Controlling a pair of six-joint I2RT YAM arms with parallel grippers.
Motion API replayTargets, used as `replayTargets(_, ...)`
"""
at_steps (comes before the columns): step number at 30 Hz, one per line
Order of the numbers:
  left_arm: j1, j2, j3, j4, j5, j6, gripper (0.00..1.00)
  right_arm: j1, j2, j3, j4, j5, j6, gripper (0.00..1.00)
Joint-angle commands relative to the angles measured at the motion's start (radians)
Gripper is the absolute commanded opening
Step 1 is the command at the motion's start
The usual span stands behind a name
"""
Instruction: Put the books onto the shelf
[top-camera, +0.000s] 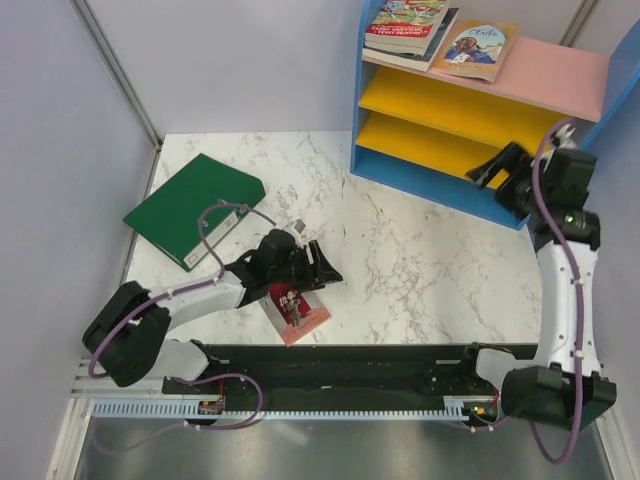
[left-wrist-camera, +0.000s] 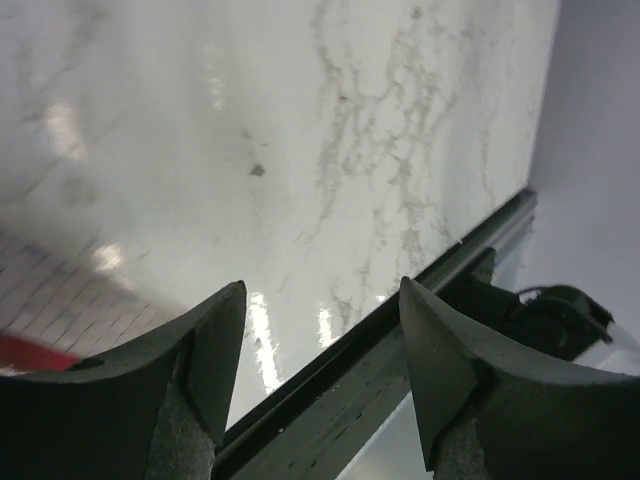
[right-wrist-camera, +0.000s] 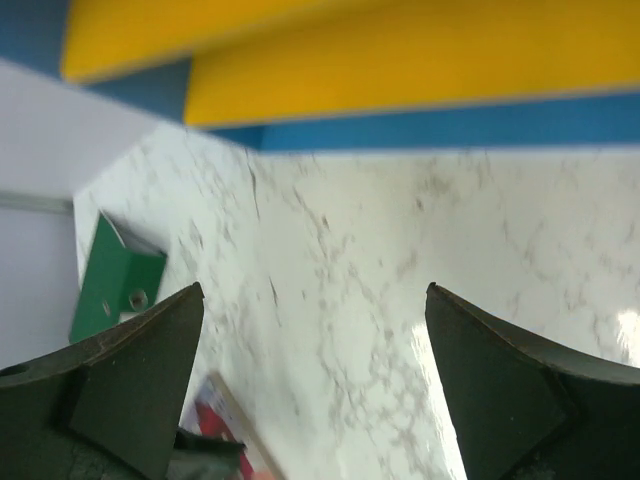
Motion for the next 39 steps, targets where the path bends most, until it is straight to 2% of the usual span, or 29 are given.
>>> replayTargets(1, 0.015, -0.136, 0.007, -0.510, -0.289, -0.109, 0.72, 0.097, -0.169, -0.317, 0.042, -0.081, -0.075, 0.98)
replayTargets(2, 0.017, -0.168, -0.008, -0.544, -0.301, -0.170, 0.72, 0.172, -0.189, -0.441, 0.057, -0.079, -0.069, 0.98)
replayTargets(7, 0.018, -0.317, -0.100, -0.714, -0.358, -0.306, 0.69, 0.442, -0.243, -0.765, 0.252, -0.050, 0.038, 0.97)
replayTargets(9, 0.018, -0.353, -0.119, -0.810, -0.389, -0.402, 0.69, 0.567, -0.214, -0.801, 0.353, -0.040, 0.107, 0.89)
replayTargets(12, 0.018, -0.449, -0.191, -0.817, -0.413, -0.482, 0.69, 0.731, -0.113, -0.812, 0.466, 0.016, 0.164, 0.78)
replayTargets(17, 0.020, -0.572, -0.248, -0.828, -0.449, -0.533, 0.69, 0.955, 0.190, -0.751, 0.652, 0.045, 0.235, 0.74)
replayTargets(21, 0.020, -0.569, -0.248, -0.837, -0.458, -0.544, 0.69, 1.046, 0.422, -0.651, 0.802, 0.036, 0.278, 0.74)
replayTargets(23, 0.020, -0.548, -0.234, -0.845, -0.460, -0.527, 0.69, 1.076, 0.551, -0.561, 0.821, 0.008, 0.285, 0.73)
replayTargets(26, 0.020, -0.493, -0.208, -0.846, -0.456, -0.505, 0.69, 1.101, 0.660, -0.453, 0.820, -0.004, 0.287, 0.69)
replayTargets(31, 0.020, -0.396, -0.170, -0.840, -0.435, -0.475, 0.69, 1.110, 0.688, -0.393, 0.812, 0.005, 0.284, 0.65)
replayTargets(34, 0.020, -0.367, -0.167, -0.823, -0.427, -0.473, 0.69, 1.115, 0.667, -0.393, 0.810, 0.005, 0.288, 0.58)
replayTargets(39, 0.020, -0.354, -0.171, -0.799, -0.427, -0.472, 0.69, 1.132, 0.639, -0.382, 0.824, -0.009, 0.292, 0.36)
